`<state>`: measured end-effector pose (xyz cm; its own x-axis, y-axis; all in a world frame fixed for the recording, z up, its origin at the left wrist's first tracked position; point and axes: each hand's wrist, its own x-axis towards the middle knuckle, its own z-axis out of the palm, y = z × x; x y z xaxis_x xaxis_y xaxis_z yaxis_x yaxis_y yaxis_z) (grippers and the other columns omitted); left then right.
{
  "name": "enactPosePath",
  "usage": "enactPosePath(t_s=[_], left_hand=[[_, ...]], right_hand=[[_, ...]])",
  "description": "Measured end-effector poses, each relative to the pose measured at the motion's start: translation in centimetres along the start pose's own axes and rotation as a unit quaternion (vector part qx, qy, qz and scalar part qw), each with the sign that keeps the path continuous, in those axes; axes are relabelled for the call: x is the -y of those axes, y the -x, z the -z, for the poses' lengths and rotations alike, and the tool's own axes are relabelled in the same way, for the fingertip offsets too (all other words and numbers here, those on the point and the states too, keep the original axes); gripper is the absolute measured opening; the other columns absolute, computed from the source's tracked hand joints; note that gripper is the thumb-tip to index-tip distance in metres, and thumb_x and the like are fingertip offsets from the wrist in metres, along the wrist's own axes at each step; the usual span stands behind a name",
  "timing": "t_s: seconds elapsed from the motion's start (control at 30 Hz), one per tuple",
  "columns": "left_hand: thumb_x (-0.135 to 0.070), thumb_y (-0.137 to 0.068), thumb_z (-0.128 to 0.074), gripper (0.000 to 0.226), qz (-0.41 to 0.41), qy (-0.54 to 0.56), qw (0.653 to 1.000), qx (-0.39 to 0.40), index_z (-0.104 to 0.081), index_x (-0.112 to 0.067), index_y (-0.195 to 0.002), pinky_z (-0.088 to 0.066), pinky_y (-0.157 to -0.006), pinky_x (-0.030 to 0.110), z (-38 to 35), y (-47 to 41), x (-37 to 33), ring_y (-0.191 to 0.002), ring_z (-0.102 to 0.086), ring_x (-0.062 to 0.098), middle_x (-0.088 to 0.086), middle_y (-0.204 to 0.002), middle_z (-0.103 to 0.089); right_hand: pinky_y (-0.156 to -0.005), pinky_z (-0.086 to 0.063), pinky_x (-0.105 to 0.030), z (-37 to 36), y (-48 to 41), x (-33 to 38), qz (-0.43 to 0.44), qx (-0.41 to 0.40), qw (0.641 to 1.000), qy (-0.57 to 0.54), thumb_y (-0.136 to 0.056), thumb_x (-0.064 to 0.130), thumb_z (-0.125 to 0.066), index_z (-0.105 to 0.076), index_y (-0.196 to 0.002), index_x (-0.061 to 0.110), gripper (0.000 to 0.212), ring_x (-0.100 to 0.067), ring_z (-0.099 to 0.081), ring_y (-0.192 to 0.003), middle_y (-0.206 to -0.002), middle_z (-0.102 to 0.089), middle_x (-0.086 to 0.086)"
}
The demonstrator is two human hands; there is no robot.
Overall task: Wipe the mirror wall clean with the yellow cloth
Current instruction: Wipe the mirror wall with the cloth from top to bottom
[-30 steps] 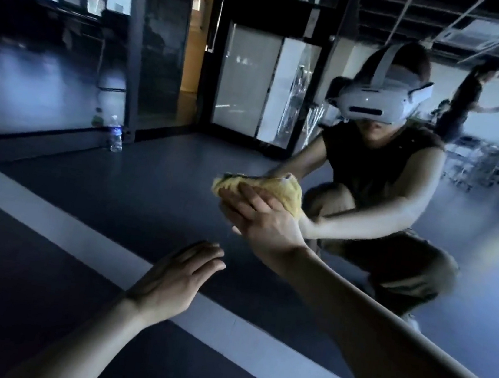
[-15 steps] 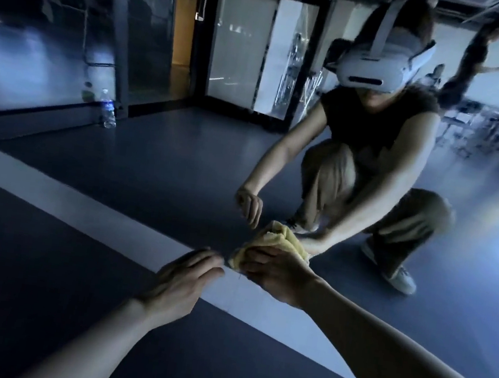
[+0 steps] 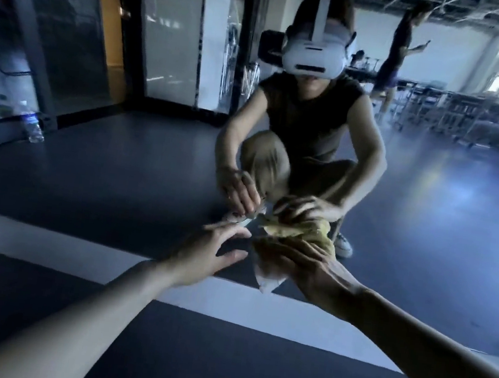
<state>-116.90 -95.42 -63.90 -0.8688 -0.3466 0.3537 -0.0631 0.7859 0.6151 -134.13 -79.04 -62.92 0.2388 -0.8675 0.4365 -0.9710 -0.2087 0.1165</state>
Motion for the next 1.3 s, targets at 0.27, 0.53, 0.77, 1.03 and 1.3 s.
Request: enactPosePath(t_s=[0.27,0.53,0.77,1.03,1.3], left_hand=[[-0.016,-0.078,-0.074,0.037,0.149,0.296,0.943,0.032,-0.051,-0.010,-0.106,-0.052,-0.087,0.048,8.4,-10.0,-12.2,-0.092,-0.063,0.021,0.005,-0.095,-0.063],[0.000,-0.071,-0.074,0.042,0.085,0.366,0.927,-0.008,-0.057,-0.017,-0.105,-0.051,-0.077,0.029,21.7,-21.5,-28.8,-0.089,-0.061,0.013,-0.001,-0.091,-0.064],[-0.004,-0.070,-0.077,0.056,0.003,0.297,0.954,0.041,-0.051,-0.009,-0.119,-0.045,-0.093,0.025,32.6,-32.4,-46.8,-0.102,-0.057,0.012,0.002,-0.105,-0.061],[0.008,-0.075,-0.068,0.041,-0.129,0.258,0.953,0.093,-0.049,-0.024,-0.091,-0.041,-0.081,0.017,38.6,-41.7,-66.8,-0.081,-0.054,-0.004,-0.008,-0.087,-0.056],[0.003,-0.073,-0.074,0.043,-0.232,0.262,0.937,-0.005,-0.046,-0.027,-0.086,-0.040,-0.085,0.022,34.9,-46.6,-84.3,-0.098,-0.055,0.013,0.010,-0.106,-0.059]], right_hand=[[-0.082,-0.046,-0.036,12.1,-6.6,-3.7,-0.027,-0.171,0.985,-0.026,-0.080,0.004,-0.056,-0.047,-0.102,0.011,0.025,-0.030,-0.051,-0.096,-0.105,-0.052,-0.015],[-0.095,-0.040,-0.036,32.7,-13.4,-8.1,-0.118,-0.231,0.966,-0.019,-0.074,0.028,-0.068,-0.049,-0.105,0.007,0.041,-0.030,-0.047,-0.111,-0.121,-0.042,-0.008],[-0.094,-0.042,-0.028,55.2,-16.6,-11.9,-0.182,-0.254,0.950,-0.008,-0.093,0.042,-0.049,-0.051,-0.112,0.013,0.035,-0.024,-0.051,-0.109,-0.119,-0.046,-0.002],[-0.071,-0.043,-0.020,77.1,-15.4,-13.9,-0.396,-0.355,0.844,-0.070,-0.072,0.058,-0.055,-0.054,-0.104,0.021,0.048,-0.007,-0.056,-0.085,-0.095,-0.059,0.014],[-0.054,-0.039,-0.010,93.6,-6.3,-18.7,-0.441,-0.381,0.813,-0.029,-0.083,0.017,-0.071,-0.062,-0.081,0.021,0.010,0.001,-0.056,-0.063,-0.073,-0.064,0.005]])
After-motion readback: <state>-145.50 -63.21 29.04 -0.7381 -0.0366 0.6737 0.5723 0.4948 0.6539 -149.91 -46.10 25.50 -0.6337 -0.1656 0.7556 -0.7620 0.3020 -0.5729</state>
